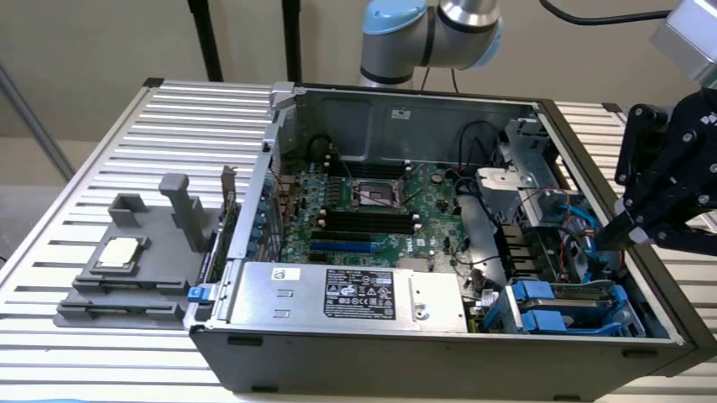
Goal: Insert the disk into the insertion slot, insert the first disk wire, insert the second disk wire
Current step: 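Insert the first disk wire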
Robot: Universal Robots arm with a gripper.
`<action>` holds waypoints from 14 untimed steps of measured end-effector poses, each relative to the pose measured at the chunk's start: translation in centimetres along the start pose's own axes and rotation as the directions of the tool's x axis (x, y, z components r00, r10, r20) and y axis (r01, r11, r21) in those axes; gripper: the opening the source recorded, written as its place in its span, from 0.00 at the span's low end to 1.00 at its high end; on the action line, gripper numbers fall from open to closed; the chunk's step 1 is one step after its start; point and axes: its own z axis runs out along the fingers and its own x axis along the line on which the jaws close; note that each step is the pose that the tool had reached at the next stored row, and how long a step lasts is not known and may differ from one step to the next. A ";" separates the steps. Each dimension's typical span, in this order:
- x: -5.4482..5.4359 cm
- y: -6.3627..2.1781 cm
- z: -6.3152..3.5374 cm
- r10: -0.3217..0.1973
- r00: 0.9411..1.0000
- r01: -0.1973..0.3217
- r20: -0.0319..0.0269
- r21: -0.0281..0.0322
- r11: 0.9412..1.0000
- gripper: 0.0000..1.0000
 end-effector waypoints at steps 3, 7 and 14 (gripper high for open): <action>0.1 -1.38 0.32 0.000 1.000 0.000 0.001 -0.004 1.000 0.13; 0.1 -3.22 0.91 0.000 1.000 0.000 0.000 -0.004 1.000 0.13; -0.2 -4.51 2.13 0.000 1.000 0.000 0.000 -0.004 1.000 0.13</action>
